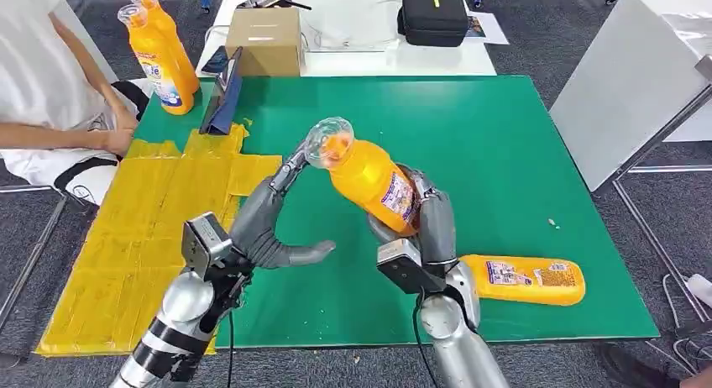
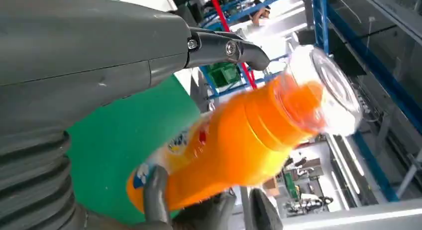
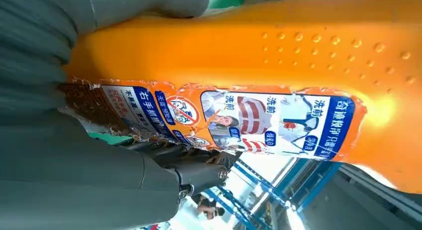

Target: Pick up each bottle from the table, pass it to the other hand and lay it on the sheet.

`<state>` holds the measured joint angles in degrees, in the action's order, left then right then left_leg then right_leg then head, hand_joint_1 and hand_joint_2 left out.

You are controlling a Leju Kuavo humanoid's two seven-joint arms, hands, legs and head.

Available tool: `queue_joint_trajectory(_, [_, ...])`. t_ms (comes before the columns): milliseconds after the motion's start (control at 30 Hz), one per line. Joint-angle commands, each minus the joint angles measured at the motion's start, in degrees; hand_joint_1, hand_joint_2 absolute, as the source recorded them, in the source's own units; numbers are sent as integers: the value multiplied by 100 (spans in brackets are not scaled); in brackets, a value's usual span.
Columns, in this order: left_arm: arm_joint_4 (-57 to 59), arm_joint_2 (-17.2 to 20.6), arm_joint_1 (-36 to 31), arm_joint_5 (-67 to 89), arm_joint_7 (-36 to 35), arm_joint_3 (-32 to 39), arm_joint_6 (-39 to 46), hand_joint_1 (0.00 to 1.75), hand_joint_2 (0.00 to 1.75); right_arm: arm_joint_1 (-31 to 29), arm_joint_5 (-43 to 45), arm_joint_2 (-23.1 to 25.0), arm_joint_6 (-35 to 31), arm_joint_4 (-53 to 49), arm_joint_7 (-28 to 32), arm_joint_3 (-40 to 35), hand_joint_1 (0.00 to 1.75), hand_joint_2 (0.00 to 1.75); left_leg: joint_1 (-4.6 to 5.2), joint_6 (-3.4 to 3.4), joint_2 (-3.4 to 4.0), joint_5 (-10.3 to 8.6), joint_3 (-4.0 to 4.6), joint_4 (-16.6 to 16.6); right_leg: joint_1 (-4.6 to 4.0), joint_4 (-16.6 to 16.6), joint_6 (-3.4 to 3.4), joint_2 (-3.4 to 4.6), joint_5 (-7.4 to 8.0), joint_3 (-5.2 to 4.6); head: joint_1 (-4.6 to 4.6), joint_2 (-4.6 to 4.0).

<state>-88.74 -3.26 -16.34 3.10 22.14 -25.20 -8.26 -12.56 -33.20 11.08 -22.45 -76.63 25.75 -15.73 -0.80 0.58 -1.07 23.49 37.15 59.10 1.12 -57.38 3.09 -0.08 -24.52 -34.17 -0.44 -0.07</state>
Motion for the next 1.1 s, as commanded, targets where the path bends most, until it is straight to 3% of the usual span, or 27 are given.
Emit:
queue_joint_trajectory(33, [343,118,-278,-7,-28,-219,-12,0,175,-313,37,-36,-21,556,9,-120,175,175,-1,2,11,5,-20,-3,-3,6,-10,4,-2,19,0,0])
queue_joint_trajectory(633, [377,73,-315,-31,-27,-310,-62,0,175,-379,42,17,-27,645,29,-173,175,175,-3,2,11,6,-19,-3,-6,6,-12,3,-2,20,0,0])
queue_joint_trajectory(967, [945,-155,-793,-251,-183,-630,-83,0,175,-752,-932,584,-641,1951,122,-1599,175,175,-3,-1,17,4,-17,-4,-7,5,-10,10,0,14,0,0])
queue_joint_trajectory(1000, [1188,-251,-930,-1078,-438,-452,-430,0,175,-850,-1295,680,-775,2265,218,-1989,175,175,-5,-1,24,7,-27,-5,-12,8,-15,14,-1,22,0,0])
queue_joint_trajectory(1100, [1618,-238,-1263,-1569,-473,-343,-587,0,175,-1026,-1020,892,-1409,2843,110,-2559,175,175,-6,-3,25,6,-30,-6,-16,6,-16,14,-1,24,-2,0])
